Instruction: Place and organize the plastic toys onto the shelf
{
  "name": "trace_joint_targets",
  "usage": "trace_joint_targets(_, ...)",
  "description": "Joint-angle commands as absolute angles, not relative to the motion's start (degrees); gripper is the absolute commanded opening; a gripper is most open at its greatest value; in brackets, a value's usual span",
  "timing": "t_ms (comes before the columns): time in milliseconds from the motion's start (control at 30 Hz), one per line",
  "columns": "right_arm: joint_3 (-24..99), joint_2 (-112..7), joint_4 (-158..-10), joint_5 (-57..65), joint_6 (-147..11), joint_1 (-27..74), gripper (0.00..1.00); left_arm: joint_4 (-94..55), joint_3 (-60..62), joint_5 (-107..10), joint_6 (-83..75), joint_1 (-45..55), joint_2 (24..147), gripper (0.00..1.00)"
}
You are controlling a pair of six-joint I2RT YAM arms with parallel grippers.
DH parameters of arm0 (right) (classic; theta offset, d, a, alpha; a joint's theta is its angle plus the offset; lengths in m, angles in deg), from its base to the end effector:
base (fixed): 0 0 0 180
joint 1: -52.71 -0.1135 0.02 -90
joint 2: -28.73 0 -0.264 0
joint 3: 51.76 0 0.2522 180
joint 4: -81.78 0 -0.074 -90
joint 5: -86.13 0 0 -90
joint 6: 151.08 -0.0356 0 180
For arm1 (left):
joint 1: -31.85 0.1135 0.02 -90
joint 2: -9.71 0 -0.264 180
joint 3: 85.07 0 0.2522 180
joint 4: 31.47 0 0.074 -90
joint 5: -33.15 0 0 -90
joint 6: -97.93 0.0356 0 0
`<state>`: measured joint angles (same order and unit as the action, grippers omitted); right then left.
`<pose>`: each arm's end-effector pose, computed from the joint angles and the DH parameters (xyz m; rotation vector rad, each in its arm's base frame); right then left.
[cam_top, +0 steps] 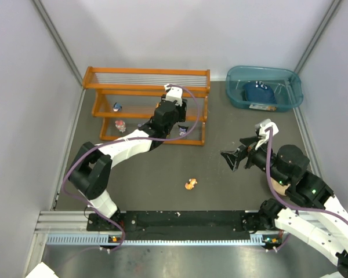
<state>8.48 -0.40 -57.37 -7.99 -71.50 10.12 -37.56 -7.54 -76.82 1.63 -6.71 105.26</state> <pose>0.0851 0.0748 0.3538 -0.4412 1.7249 0.6122 0.3129 -0.2339 0.2760 0.2470 1.7562 -0.2574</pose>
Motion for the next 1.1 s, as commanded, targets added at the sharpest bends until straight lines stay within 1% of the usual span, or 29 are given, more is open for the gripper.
trace_joint_targets(0, 8.41, 0.34, -58.36, -8.88, -70.66, 9.65, 0.99, -37.83, -5.66, -76.19, 0.9, -6.56, 105.78, 0.58)
trace_joint_targets(33, 8.32, 0.34, -58.44, -8.8, -70.66, 9.65, 0.99, -37.74, -5.66, -76.19, 0.73, -6.56, 105.78, 0.61)
trace_joint_targets(133, 8.32, 0.34, -58.44, -8.8, -70.58, 9.65, 0.99, -37.66, -5.66, -76.36, 0.55, -6.56, 105.6, 0.65)
trace_joint_targets(367, 8.32, 0.43, -58.45, -8.53, -70.58, 9.65, 0.99, -37.22, -5.13, -76.54, 0.9, -6.56, 104.55, 0.72)
trace_joint_targets(600, 8.23, 0.34, -58.45, -8.53, -70.58, 9.73, 0.99, -36.34, -4.95, -76.72, 0.91, -6.56, 102.44, 0.87)
trace_joint_targets(700, 8.23, 0.25, -58.62, -8.36, -70.66, 9.65, 0.99, -36.25, -4.95, -76.01, 0.73, -6.56, 100.77, 0.9)
trace_joint_targets(833, 8.23, 0.25, -58.53, -8.53, -70.58, 9.73, 0.99, -35.72, -4.78, -74.61, 0.55, -6.56, 98.75, 0.97)
trace_joint_targets(1067, 8.41, 0.16, -58.53, -8.79, -70.75, 9.65, 0.99, -33.89, -4.6, -71.27, 0.64, -6.47, 94.97, 0.99)
